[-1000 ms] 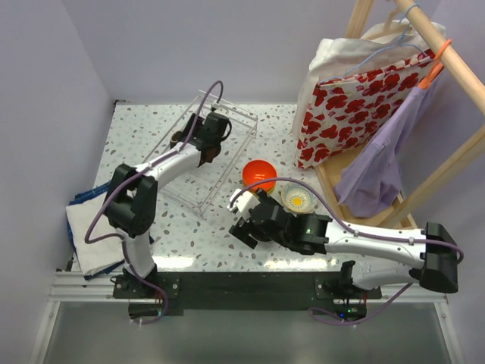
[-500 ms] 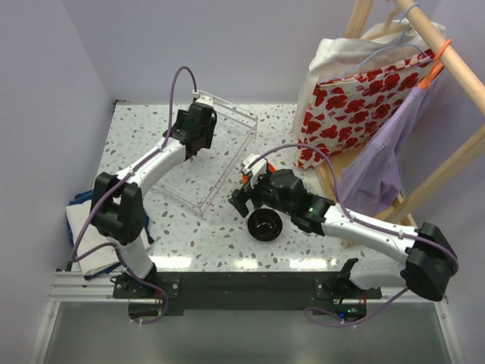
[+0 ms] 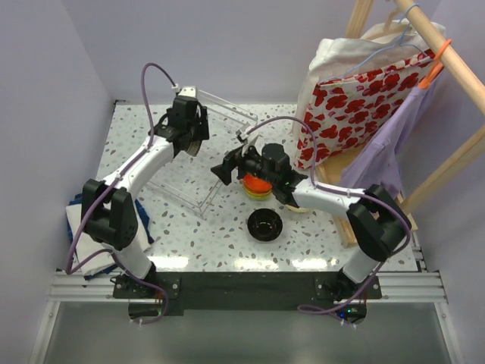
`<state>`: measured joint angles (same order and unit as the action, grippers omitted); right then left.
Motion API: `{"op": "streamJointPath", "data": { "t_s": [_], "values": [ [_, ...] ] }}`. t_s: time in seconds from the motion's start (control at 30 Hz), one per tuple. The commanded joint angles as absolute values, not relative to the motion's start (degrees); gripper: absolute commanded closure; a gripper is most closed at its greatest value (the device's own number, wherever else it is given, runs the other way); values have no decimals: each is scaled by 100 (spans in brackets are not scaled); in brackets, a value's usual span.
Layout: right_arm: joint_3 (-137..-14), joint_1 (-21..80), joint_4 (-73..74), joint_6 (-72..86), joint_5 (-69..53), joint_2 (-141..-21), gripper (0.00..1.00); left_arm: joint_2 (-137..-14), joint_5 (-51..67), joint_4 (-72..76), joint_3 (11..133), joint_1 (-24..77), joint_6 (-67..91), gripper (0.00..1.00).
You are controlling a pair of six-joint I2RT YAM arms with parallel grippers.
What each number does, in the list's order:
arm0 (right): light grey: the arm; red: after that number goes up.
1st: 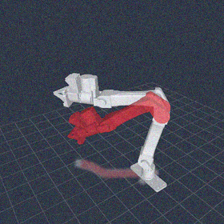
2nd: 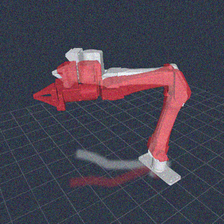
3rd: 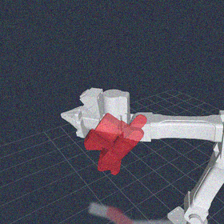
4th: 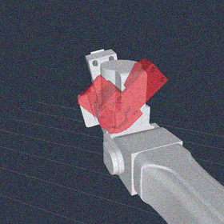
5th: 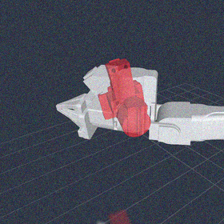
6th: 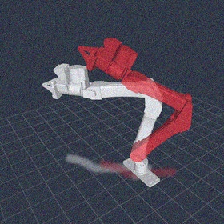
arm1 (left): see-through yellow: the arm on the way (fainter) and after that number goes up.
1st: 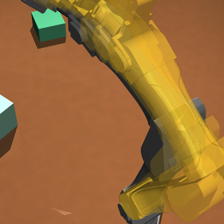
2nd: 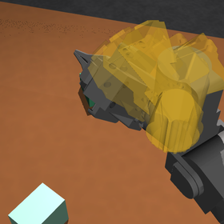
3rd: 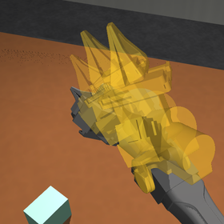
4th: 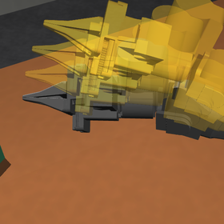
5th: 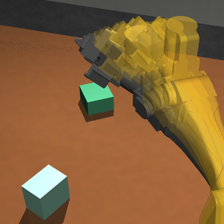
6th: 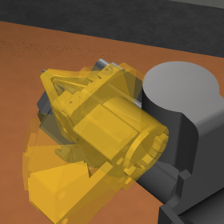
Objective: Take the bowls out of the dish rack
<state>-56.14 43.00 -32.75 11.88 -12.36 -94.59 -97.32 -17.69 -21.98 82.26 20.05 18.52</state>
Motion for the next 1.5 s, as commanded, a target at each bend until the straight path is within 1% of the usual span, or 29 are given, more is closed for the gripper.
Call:
{"op": "streamJointPath", "data": {
  "t_s": [0.0,0.17,0.43,0.57,0.67,0.7,0.73,0.8,0.83,0.9,0.93,0.97,1.0,1.03,1.1,1.13,1.2,1.23,1.3,1.33,1.4,1.43,1.47],
  "values": [
    [-6169,4158,-4648,1502,-1713,-10018,4,-9229,-1398,-1556,8411,1995,2311,92],
    [-6845,4061,-4817,1635,-1889,-10808,5,-8974,-1169,-1406,8280,1995,2566,92],
    [-7444,3955,-4887,1600,-2030,-11417,5,-8684,-668,-1143,8016,1995,2979,92],
    [-7646,3929,-5070,1670,-2241,-11593,11,-8561,-493,-1020,7875,1995,3137,92],
    [-7734,3929,-5211,1784,-2592,-11672,24,-8499,-396,-923,7779,1995,3252,92],
    [-7752,3929,-5221,1828,-2662,-11689,38,-8482,-396,-914,7761,1995,3269,92],
    [-7752,3920,-5221,1828,-2794,-11672,46,-8473,-378,-897,7735,1995,3304,92],
    [-7691,3920,-5203,1793,-2847,-11611,65,-8420,-334,-862,7708,1995,3322,92],
    [-7664,3920,-5177,1767,-2856,-11523,82,-8411,-325,-853,7682,1995,3340,91],
    [-7515,3920,-5229,1740,-2900,-11435,95,-8341,-308,-844,7655,1995,3340,90],
    [-7462,3920,-5221,1697,-2909,-11304,100,-8306,-299,-844,7647,1995,3331,89],
    [-7358,3911,-5142,1661,-2927,-11233,100,-8271,-290,-852,7629,1995,3322,88],
    [-7296,3911,-5081,1548,-2927,-11137,100,-8192,-290,-870,7620,1995,3296,85],
    [-7199,3920,-5028,1486,-2918,-11066,100,-8131,-281,-870,7611,1995,3278,77],
    [-7102,3911,-4843,1328,-2901,-10803,100,-7973,-229,-879,7585,1995,3174,64],
    [-6988,3911,-4782,1275,-2874,-10706,100,-7911,-220,-888,7576,1995,3129,52],
    [-6882,3911,-4527,1065,-2839,-10398,100,-7736,-194,-940,7585,1995,2954,41],
    [-6812,3911,-4413,985,-2821,-10293,100,-7665,-202,-967,7585,1995,2901,30],
    [-6759,3911,-3878,696,-2786,-9960,100,-7472,-255,-1054,7576,1995,2682,20],
    [-6689,3902,-3693,599,-2769,-9845,100,-7401,-255,-1089,7567,1995,2576,11],
    [-6584,3911,-3157,301,-2742,-9477,100,-7200,-89,-1125,7480,1995,2148,1],
    [-6496,3911,-2981,203,-2699,-9370,100,-7137,-36,-1160,7445,1995,2005,0],
    [-6478,3911,-2492,106,-2681,-9239,100,-7067,-35,-1230,7410,2004,1882,0]
  ]
}}
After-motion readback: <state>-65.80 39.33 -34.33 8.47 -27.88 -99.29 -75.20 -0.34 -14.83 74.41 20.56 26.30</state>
